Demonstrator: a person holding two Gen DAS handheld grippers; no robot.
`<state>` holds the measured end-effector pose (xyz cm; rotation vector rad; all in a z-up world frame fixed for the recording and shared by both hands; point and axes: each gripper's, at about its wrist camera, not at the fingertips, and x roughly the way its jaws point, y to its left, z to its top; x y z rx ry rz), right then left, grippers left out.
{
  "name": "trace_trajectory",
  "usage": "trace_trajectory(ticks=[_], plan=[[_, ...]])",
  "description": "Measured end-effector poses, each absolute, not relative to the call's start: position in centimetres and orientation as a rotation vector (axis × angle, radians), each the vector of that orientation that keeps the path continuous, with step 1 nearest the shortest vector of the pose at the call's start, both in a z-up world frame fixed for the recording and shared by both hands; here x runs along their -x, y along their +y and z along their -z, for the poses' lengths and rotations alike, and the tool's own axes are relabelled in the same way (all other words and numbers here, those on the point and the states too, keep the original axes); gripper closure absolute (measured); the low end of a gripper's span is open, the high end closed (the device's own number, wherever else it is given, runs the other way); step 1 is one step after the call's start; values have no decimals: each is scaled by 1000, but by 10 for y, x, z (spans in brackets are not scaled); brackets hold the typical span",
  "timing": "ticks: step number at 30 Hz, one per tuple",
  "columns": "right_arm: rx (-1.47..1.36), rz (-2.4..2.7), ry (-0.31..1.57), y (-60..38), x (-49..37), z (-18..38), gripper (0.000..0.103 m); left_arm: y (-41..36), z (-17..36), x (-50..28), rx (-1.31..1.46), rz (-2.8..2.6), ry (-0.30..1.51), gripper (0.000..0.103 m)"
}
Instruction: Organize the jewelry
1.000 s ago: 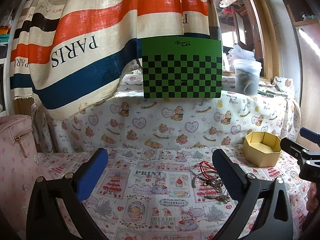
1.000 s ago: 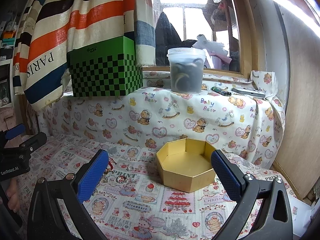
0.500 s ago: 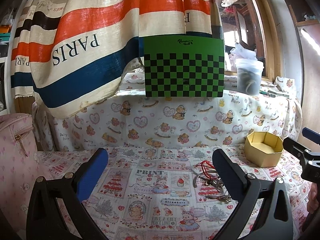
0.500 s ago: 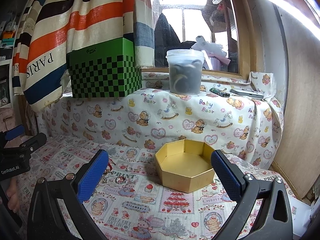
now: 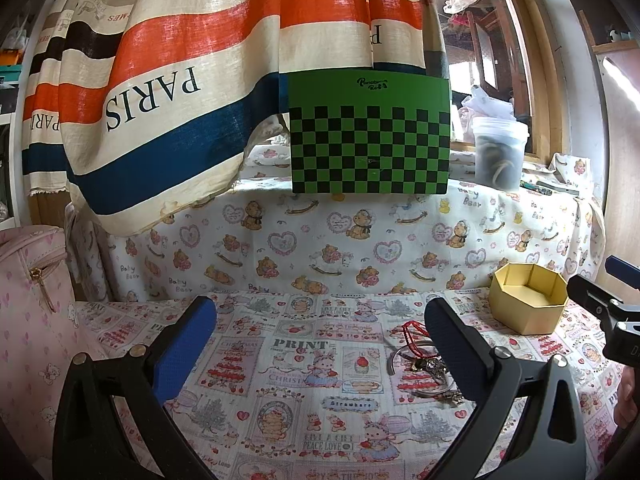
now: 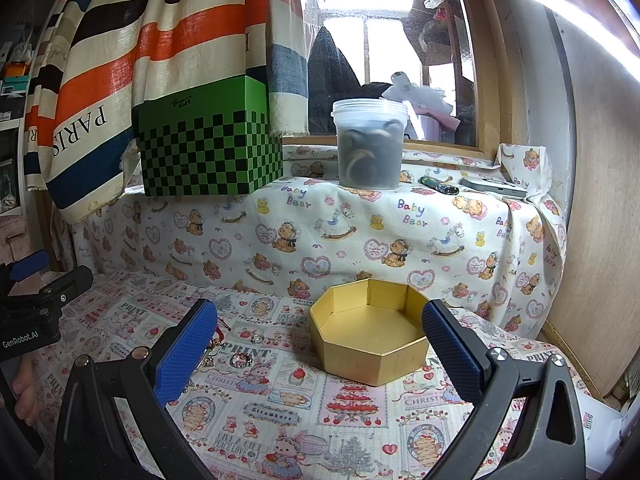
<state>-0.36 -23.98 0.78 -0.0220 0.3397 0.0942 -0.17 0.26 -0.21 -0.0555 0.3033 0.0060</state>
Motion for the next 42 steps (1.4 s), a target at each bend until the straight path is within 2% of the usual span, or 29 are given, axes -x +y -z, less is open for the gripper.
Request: trace_trajectory(ticks=[35, 42], plan=[[18, -37, 307, -242, 11, -11, 0, 9, 3, -1, 80, 19, 336, 0], [18, -48, 304, -243, 12, -11, 0, 10, 3, -7, 114, 50, 393, 0]])
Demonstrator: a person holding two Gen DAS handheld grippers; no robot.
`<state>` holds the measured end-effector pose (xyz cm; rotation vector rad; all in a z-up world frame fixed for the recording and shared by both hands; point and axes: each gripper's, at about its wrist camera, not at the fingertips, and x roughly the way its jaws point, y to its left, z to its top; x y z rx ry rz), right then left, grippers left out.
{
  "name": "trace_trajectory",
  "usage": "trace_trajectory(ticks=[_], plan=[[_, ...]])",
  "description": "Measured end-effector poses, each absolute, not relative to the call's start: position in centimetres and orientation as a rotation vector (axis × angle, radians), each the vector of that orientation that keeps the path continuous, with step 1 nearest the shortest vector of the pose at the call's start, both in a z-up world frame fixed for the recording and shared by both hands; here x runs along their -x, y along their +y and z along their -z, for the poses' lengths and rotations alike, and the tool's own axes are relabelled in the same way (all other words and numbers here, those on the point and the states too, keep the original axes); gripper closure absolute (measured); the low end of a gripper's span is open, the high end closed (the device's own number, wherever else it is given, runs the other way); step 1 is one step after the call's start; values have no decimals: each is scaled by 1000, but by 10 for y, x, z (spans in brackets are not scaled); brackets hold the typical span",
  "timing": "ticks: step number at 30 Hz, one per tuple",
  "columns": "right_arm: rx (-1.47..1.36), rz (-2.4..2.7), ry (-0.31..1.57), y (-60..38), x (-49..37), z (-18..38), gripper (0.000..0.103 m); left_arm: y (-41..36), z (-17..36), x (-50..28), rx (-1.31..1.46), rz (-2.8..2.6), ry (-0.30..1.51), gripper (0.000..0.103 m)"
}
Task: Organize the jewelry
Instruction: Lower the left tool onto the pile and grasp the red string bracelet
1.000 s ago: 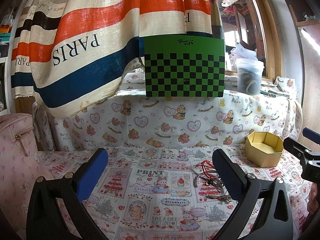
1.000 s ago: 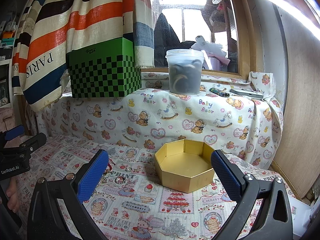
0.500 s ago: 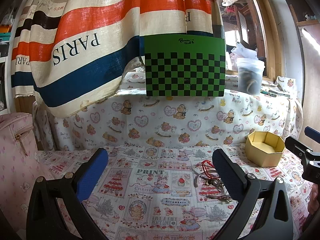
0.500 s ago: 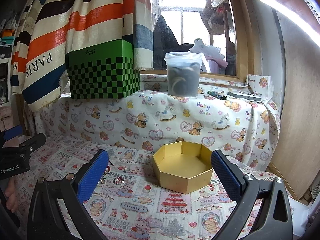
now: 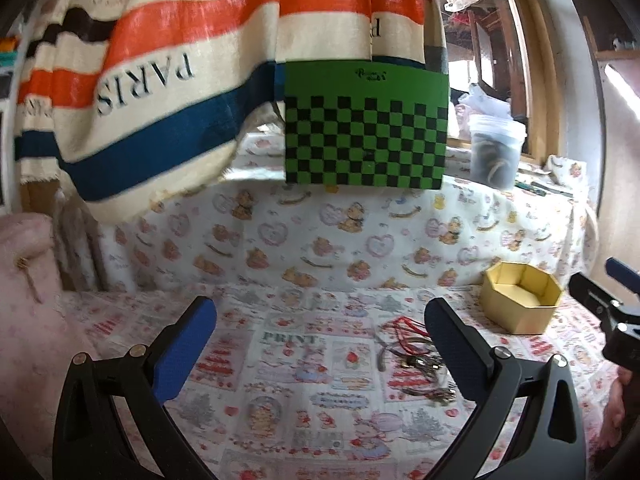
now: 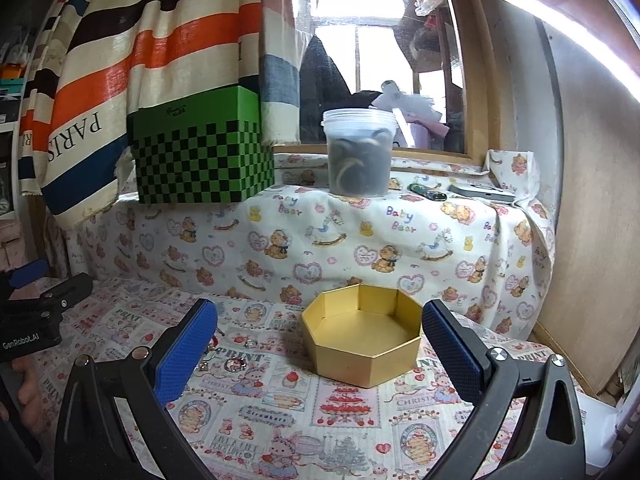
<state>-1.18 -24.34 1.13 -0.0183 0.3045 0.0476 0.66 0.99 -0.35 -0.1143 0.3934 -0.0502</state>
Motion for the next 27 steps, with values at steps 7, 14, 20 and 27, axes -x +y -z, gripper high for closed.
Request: trace_trajectory(ticks=[7, 14, 20, 27], plan=[[38, -36, 333, -245, 7, -11, 4, 6, -20, -33, 189, 114, 487, 0], [2, -80, 390, -250, 0, -8, 11, -13, -31, -68, 113, 96, 647, 0], [-35, -102, 433, -257, -6, -7, 18, -19, -19, -99, 163, 131, 771, 0], [-57, -88, 461, -263, -13, -3, 27, -42, 1, -124, 92, 185, 923, 38]])
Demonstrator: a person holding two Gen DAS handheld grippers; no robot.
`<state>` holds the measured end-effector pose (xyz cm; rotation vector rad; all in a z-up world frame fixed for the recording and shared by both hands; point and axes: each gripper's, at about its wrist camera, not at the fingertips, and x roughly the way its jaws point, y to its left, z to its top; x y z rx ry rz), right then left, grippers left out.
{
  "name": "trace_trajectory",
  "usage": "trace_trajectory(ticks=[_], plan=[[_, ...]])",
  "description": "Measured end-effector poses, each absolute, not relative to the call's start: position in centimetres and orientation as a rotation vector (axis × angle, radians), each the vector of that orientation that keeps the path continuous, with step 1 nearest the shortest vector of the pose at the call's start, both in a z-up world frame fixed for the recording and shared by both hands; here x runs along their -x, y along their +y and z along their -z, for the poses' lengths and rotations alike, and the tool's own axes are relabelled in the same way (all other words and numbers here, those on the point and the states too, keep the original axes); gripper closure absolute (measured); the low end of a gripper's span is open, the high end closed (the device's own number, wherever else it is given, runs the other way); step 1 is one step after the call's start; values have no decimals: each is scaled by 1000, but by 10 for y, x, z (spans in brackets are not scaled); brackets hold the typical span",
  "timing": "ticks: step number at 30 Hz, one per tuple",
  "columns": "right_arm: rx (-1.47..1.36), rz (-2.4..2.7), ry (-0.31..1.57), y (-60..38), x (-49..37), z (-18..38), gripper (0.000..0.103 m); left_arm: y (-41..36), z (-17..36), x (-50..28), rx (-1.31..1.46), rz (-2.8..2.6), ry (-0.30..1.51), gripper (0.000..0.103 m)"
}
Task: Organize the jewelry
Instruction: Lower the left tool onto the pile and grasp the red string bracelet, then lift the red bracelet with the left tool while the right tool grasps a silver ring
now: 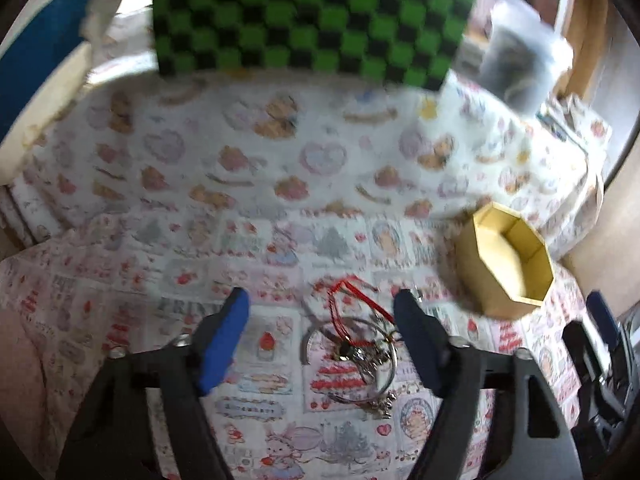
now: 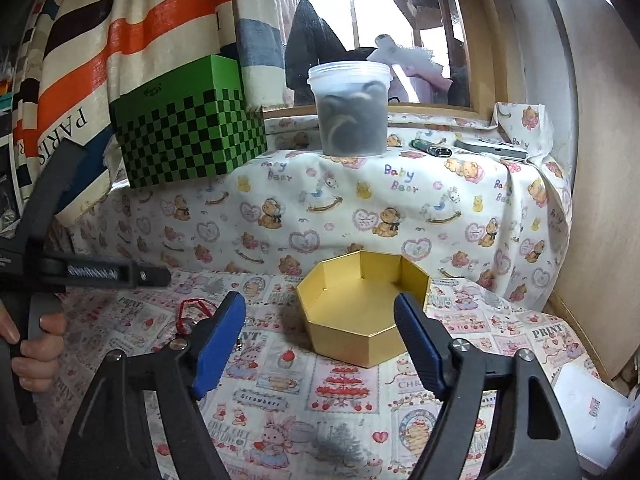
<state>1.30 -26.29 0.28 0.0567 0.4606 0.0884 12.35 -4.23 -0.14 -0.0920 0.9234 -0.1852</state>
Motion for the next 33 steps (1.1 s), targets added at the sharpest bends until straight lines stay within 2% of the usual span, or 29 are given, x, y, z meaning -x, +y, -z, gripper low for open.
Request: trace_trajectory(ticks=[4, 6, 9, 13, 14, 15, 16, 19, 20, 21, 29, 33], plan=[[-82, -66, 483, -267, -16, 0, 34, -49, 6, -130, 59, 163, 950, 51], [-85, -56, 496, -268, -19, 2, 35, -49, 10, -132, 74, 171, 957, 63], [-70, -58, 521, -267, -22, 4, 42, -49, 19, -135, 117, 195, 970, 67], [-58, -65, 532, -263, -24, 7, 42, -48, 33, -144, 174, 222, 953, 75], [-55, -66, 531, -263, -24, 7, 43, -49, 36, -145, 192, 237, 940, 82], [-49, -68, 529, -262, -23, 7, 45, -49, 38, -148, 198, 242, 947, 93], [-44, -70, 528, -261, -23, 6, 47, -50, 41, -150, 209, 255, 958, 99], [-45, -82, 554, -262, -24, 8, 61, -49, 42, -149, 254, 309, 965, 100], [-57, -101, 578, -264, -26, 9, 69, -48, 39, -146, 264, 311, 961, 100], [-78, -119, 597, -266, -28, 10, 71, -47, 33, -141, 268, 308, 941, 100], [-111, -151, 596, -271, -26, 6, 71, -35, -25, -85, 253, 329, 701, 100], [-146, -206, 639, -266, -31, -5, 71, -13, -40, -83, 282, 271, 689, 100]])
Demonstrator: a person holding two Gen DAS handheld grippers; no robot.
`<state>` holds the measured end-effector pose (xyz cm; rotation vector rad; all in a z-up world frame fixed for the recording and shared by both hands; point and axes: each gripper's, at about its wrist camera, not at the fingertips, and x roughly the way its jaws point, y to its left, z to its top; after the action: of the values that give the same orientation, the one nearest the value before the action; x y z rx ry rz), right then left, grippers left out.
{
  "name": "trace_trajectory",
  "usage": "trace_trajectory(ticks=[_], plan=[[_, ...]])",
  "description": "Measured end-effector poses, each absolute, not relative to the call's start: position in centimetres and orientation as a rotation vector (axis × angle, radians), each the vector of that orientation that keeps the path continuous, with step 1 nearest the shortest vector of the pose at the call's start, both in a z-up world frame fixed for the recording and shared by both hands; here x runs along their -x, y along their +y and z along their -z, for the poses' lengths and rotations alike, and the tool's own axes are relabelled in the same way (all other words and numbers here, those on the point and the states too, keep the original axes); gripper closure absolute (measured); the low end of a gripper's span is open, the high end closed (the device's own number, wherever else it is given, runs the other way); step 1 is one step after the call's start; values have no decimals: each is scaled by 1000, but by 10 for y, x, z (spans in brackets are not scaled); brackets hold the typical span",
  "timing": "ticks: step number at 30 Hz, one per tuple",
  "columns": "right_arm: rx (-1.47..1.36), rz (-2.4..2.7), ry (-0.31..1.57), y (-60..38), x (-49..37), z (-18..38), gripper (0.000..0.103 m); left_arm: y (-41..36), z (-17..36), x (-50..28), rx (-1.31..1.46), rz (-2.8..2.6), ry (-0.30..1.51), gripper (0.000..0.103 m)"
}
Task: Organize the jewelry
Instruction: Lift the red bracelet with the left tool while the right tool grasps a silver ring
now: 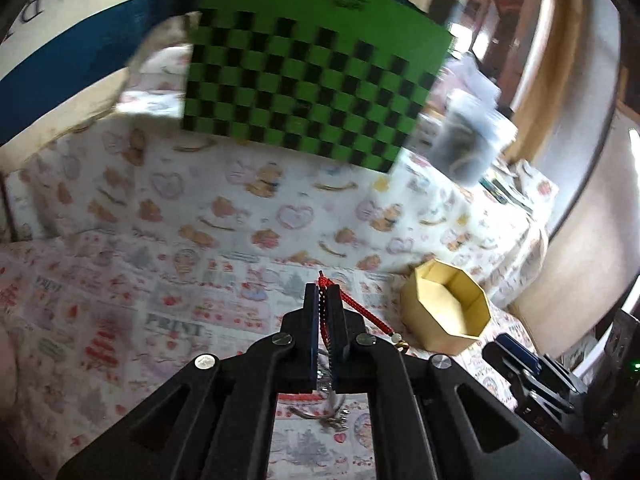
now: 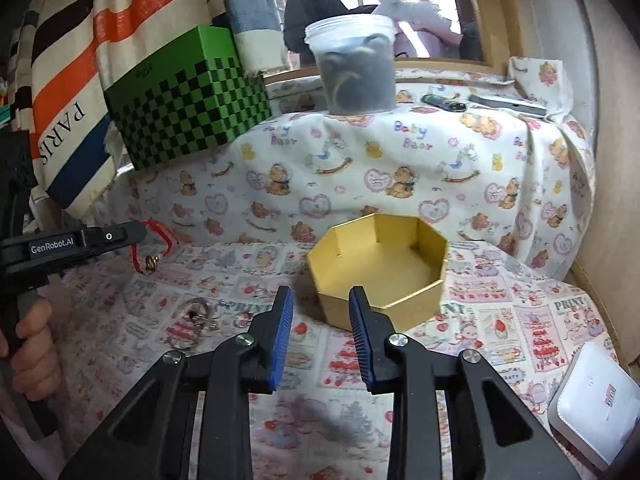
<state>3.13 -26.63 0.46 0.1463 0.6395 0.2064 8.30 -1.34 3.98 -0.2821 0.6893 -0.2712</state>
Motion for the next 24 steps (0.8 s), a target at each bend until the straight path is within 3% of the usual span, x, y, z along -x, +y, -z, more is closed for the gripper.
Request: trace_trajectory(ticks=[8, 14, 24], plan=[[-180, -263, 807, -228, -66, -17, 69, 26, -15, -104, 321, 67, 745, 100], [-134, -224, 948, -194, -98, 15, 69, 36, -5, -105, 303, 27, 759, 100], [88, -209, 936, -157, -103, 47, 69, 51, 7, -113, 292, -44, 782, 100]])
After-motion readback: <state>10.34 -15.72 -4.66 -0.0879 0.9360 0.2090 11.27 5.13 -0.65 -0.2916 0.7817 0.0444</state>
